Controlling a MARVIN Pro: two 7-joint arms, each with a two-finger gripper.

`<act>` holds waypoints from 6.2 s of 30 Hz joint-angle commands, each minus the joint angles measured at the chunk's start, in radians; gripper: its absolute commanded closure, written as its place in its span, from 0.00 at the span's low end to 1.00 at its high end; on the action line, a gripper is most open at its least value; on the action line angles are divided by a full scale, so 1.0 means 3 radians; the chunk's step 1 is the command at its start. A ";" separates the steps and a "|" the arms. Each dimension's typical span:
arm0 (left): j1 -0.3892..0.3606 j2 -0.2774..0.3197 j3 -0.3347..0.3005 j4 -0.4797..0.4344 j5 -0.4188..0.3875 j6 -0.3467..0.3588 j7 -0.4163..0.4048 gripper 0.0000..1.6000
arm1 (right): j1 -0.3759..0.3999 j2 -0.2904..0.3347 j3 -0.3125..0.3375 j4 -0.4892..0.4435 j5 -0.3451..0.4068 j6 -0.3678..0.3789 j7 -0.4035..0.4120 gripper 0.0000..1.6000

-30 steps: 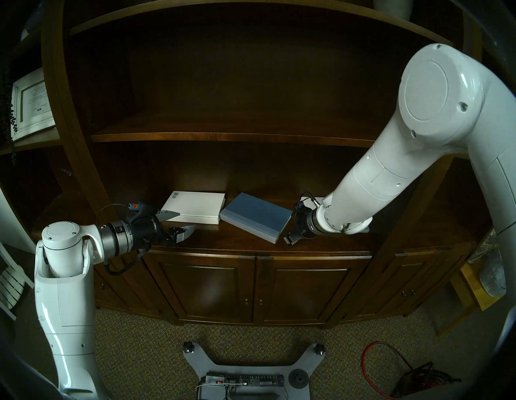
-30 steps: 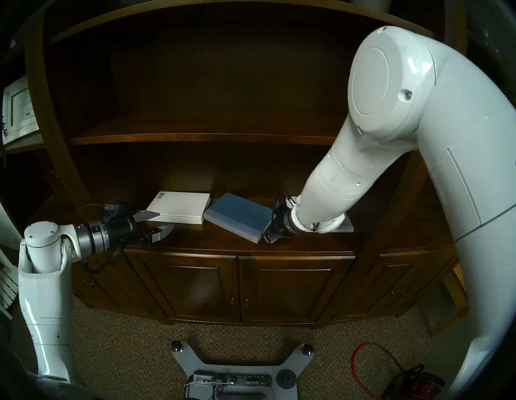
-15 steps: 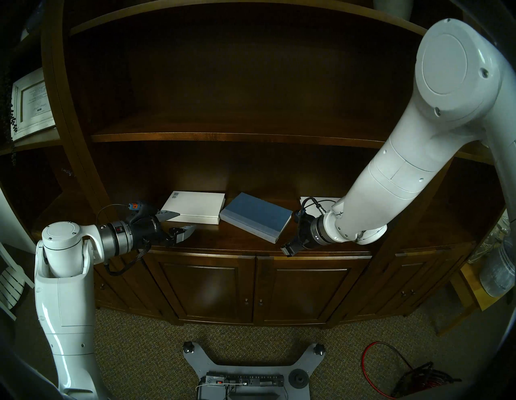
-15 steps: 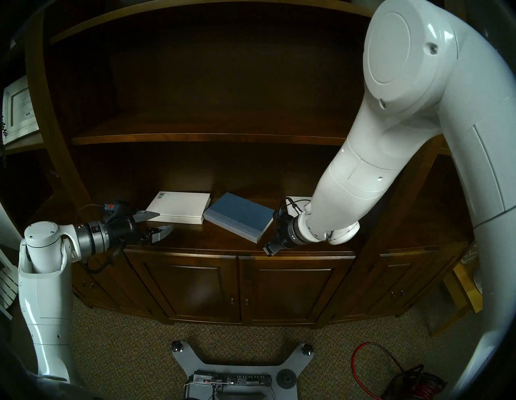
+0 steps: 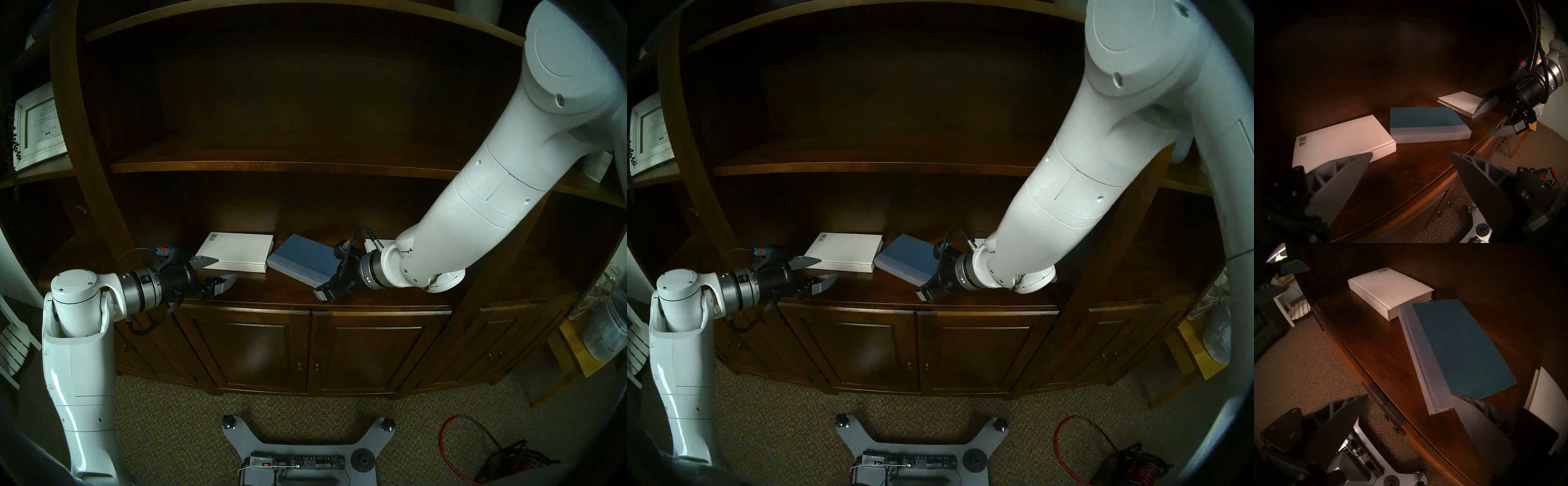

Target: Close the books and align them horizontally on the shelf

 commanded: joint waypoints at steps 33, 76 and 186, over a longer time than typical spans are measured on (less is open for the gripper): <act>-0.0089 -0.0012 -0.0008 -0.0071 -0.0034 0.0005 0.0010 0.00 | -0.0648 -0.0197 0.0135 0.1410 0.0321 0.1381 0.0310 1.00; -0.0089 -0.0013 -0.0009 -0.0072 -0.0034 0.0005 0.0010 0.00 | -0.0899 -0.0369 -0.0106 0.1654 0.0622 0.1298 -0.0219 1.00; -0.0085 -0.0007 -0.0007 -0.0066 -0.0030 -0.0003 0.0005 0.00 | 0.0140 0.0009 0.0453 0.0424 0.0963 0.1403 -0.0544 0.00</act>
